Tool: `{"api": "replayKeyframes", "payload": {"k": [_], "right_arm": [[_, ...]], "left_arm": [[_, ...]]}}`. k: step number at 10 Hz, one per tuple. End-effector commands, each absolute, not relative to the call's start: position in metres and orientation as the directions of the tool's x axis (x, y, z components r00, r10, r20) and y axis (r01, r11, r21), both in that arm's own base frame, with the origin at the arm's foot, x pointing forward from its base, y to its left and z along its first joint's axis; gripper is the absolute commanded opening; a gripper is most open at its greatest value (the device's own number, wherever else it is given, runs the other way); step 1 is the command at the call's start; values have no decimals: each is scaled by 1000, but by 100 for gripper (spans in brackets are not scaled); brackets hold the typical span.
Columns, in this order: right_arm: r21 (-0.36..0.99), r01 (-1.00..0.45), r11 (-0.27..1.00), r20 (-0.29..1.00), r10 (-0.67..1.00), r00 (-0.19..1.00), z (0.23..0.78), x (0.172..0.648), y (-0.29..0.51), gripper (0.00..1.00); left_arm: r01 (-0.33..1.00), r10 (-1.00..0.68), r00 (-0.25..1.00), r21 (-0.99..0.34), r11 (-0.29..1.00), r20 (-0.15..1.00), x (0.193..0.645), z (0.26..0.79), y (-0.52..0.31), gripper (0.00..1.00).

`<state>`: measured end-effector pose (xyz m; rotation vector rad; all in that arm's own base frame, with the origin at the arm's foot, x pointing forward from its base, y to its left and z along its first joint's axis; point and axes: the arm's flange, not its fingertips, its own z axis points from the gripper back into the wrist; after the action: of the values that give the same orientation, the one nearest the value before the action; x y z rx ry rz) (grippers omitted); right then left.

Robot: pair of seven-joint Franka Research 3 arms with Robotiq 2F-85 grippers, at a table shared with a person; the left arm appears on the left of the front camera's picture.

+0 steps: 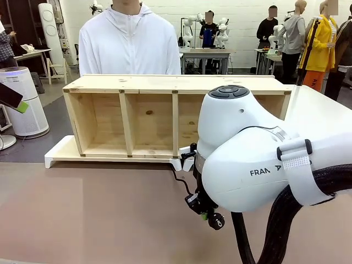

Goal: Perform cable management.
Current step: Pull the grasped Power Cable to the location of the Power Strip.

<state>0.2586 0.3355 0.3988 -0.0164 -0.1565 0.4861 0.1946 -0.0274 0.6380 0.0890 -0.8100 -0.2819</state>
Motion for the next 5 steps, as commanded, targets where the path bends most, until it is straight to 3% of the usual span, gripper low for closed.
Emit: {"api": "replayKeyframes", "payload": {"k": [1,5], "right_arm": [[-56,-428,902,133,432,892,399,246,304,17],[-50,-229,972,130,234,964,412,260,211,17]], "left_arm": [[212,-282,647,188,959,708,196,639,-28,100],[212,-282,647,188,959,708,196,639,-28,100]]}}
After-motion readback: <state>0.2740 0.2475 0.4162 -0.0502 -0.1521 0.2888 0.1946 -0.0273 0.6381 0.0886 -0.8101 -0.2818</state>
